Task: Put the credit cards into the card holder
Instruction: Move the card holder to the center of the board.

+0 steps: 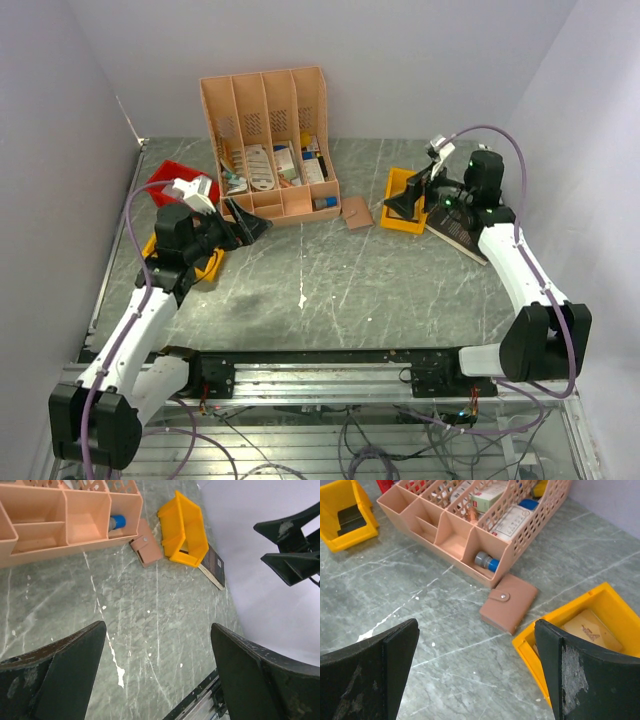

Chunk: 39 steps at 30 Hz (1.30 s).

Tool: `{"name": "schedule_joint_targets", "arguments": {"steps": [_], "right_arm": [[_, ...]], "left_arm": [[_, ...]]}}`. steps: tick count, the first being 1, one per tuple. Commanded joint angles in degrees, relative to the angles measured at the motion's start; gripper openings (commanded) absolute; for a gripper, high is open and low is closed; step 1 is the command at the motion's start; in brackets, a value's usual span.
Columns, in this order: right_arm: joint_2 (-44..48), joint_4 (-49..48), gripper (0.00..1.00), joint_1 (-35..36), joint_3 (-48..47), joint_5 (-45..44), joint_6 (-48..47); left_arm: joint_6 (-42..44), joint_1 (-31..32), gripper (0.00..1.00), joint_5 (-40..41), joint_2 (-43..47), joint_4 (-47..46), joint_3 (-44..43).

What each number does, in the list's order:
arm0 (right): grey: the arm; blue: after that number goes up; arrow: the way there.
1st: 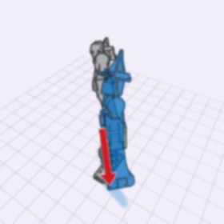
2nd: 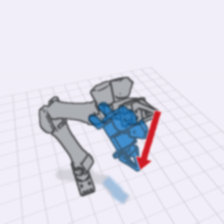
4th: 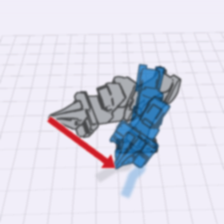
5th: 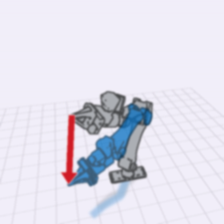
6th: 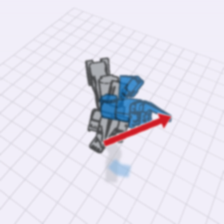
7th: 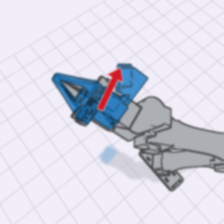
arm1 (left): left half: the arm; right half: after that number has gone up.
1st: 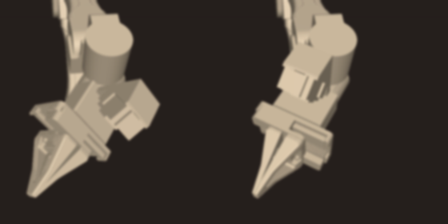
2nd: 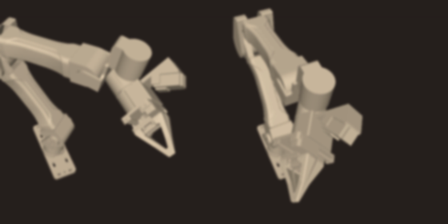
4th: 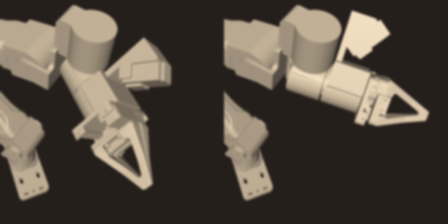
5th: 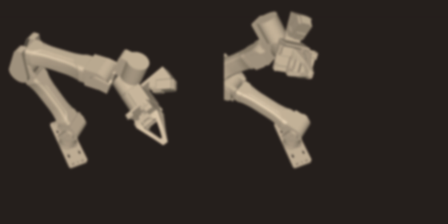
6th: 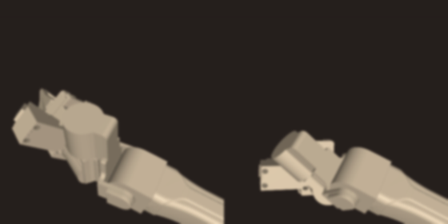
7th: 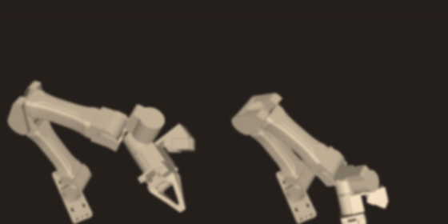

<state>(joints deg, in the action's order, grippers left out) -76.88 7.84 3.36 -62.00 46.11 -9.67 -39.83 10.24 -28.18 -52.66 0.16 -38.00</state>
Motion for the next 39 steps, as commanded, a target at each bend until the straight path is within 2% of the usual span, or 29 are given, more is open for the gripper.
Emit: {"name": "schedule_joint_targets", "arguments": {"steps": [1,8,13,16,19,25,30,34,39], "right_arm": [[1.19,-5.5,1.0,-2.28,2.97,1.81,1.66],[-4.14,0.31,1.0,-2.23,1.26,2.3,-3.89],[-14.37,10.28,0.96,2.59,-9.46,-2.84,-9.12],[-22.34,15.45,0.87,5.73,-17.23,-6.57,-7.91],[-30.02,17.76,0.82,9.12,-22.67,-14.77,-5.09],[-41.75,22.63,0.63,10.17,-34.01,-20.57,-0.85],[-47.97,24.77,0.61,10.27,-39.56,-23.62,-1.95],[-52.35,27.52,0.6,10.22,-44.17,-22.14,-2.05],[-54.21,28.17,0.6,10.23,-45.4,-20.99,-1.68]], "left_arm": [[-3.3,0.47,0.98,2.91,-0.13,-5.02,1.65],[-6.43,5.72,0.93,6.18,-4.55,-11.23,4.23],[-5.81,8.69,0.93,9.81,-5.91,-12.34,4.69],[-6.68,8.88,0.93,9.98,-5.51,-14.9,6.81],[-7.28,8.92,0.93,10.48,-4.24,-15.54,8.79],[-7.23,8.91,0.93,11.73,-0.6,-15.29,11.86],[-5.68,8.91,0.93,11.96,0.58,-12.49,11.52],[-4.16,8.91,0.94,12.76,1.25,-10.47,11.13],[-2.67,8.91,0.93,12.74,0.54,-9.57,10.59]]}}
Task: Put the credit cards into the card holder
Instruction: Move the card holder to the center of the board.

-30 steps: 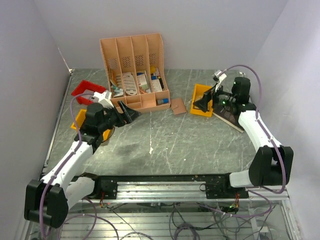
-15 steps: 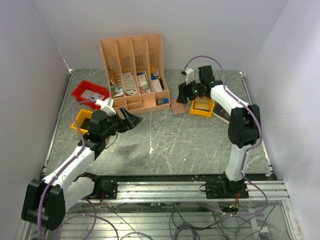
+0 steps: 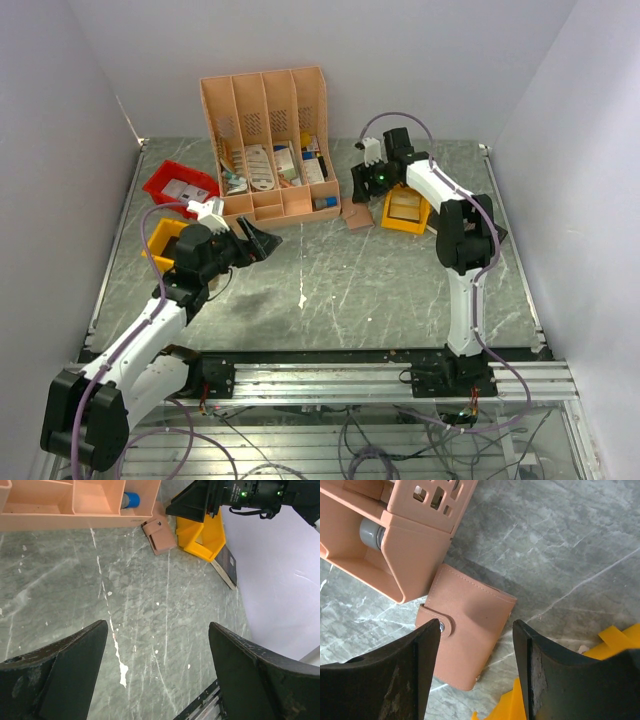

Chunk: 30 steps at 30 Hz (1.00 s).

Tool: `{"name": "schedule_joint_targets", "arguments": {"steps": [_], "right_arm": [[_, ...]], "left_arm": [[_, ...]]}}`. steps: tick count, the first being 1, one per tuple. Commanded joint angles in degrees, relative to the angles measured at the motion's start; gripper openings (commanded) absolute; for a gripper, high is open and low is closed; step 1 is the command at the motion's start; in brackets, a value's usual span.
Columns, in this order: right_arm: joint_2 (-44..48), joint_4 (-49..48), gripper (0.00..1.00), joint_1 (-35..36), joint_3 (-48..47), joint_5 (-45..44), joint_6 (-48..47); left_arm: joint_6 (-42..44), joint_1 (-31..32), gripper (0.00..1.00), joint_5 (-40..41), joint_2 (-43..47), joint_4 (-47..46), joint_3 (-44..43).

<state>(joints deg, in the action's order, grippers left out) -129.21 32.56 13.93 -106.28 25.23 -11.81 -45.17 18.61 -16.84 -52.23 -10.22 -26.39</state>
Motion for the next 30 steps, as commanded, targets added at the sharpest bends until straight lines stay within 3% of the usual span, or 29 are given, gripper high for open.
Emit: {"name": "schedule_joint_targets", "arguments": {"steps": [1,21,30], "right_arm": [[-2.18,3.6,0.59,-0.36,-1.24,-0.08,0.47],[-7.39,3.38,0.59,-0.41,-5.35,5.56,2.21],[-7.34,3.48,0.53,-0.32,-4.5,7.35,1.84]], "left_arm": [[3.13,0.54,0.93,1.45,-0.03,1.0,-1.16],[3.78,0.55,0.93,2.52,1.85,2.08,-0.3],[3.62,0.55,0.93,2.28,3.19,3.28,-0.36]]}}
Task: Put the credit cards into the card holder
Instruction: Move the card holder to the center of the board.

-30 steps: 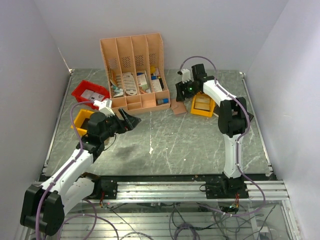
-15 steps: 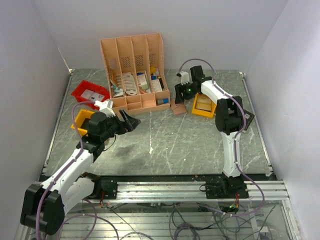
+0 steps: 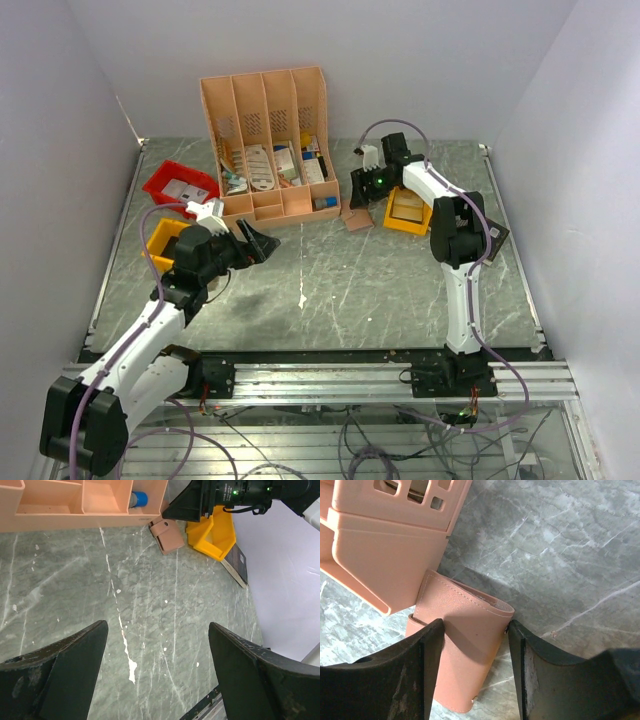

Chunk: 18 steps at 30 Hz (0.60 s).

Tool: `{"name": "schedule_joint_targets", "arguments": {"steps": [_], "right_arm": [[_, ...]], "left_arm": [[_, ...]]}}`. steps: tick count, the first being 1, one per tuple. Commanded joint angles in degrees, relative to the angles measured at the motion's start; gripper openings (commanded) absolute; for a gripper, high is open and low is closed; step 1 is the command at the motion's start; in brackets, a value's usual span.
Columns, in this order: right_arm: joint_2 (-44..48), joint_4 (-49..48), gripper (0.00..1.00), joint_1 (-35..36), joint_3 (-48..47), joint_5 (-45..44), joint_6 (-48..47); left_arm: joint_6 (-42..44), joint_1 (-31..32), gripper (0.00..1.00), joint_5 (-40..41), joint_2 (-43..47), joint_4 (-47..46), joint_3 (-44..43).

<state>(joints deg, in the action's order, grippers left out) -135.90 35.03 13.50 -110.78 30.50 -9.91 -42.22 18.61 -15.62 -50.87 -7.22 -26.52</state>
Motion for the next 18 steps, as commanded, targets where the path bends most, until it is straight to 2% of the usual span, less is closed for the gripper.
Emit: {"name": "schedule_joint_targets", "arguments": {"steps": [1,10,18], "right_arm": [[-0.75,1.23,0.52,0.15,-0.09,2.19,-0.15],[1.18,2.24,0.41,1.09,3.98,3.66,-3.53],[7.99,1.23,0.34,2.44,15.62,5.97,-6.3]], "left_arm": [[0.54,0.55,0.93,1.2,2.48,0.47,0.03],[0.5,0.55,0.93,1.13,4.68,1.76,0.57],[0.12,0.55,0.91,-0.66,5.65,-1.21,2.52]]}}
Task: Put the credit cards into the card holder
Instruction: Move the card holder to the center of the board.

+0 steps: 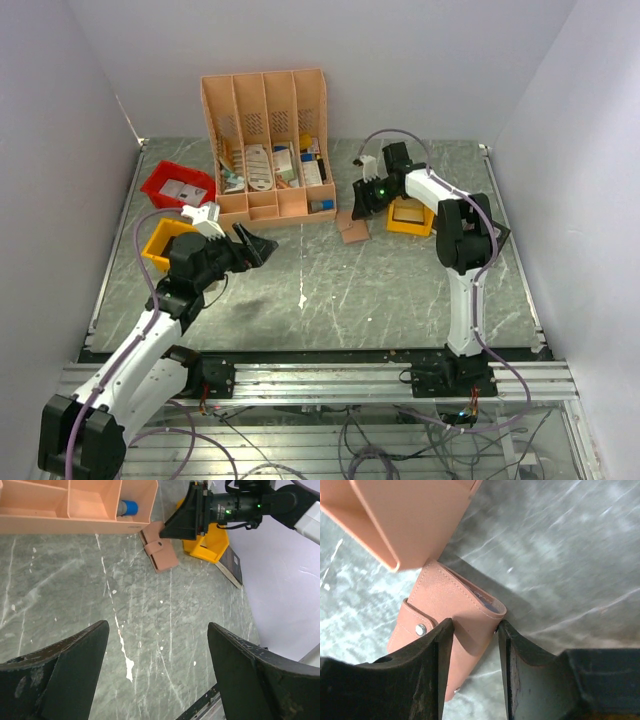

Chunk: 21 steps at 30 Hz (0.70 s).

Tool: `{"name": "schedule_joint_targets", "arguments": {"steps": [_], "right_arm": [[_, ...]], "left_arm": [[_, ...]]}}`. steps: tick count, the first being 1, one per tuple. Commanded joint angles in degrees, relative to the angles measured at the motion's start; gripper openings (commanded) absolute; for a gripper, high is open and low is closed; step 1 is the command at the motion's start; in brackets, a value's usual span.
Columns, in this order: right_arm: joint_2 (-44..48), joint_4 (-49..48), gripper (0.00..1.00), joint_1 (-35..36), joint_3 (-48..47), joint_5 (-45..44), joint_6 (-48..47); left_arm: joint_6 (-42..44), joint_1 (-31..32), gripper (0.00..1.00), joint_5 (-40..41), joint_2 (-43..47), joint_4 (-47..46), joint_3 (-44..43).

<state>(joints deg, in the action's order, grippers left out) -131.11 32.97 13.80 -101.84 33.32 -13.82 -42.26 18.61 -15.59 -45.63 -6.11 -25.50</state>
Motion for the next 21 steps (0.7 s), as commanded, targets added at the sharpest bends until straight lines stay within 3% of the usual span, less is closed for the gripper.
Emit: {"name": "schedule_joint_targets", "arguments": {"steps": [1,14,21], "right_arm": [[4.51,2.7,0.34,2.37,8.72,3.38,-2.54],[20.57,-4.62,0.31,7.11,29.91,7.22,-1.04],[21.14,-4.1,0.31,10.6,31.2,10.65,-5.07]], "left_arm": [[0.19,0.57,0.9,-1.08,0.22,-2.56,1.5],[-3.23,1.7,0.87,-2.08,-1.7,-7.56,4.09],[-4.15,4.24,0.86,-0.67,-4.48,-10.49,4.53]]}}
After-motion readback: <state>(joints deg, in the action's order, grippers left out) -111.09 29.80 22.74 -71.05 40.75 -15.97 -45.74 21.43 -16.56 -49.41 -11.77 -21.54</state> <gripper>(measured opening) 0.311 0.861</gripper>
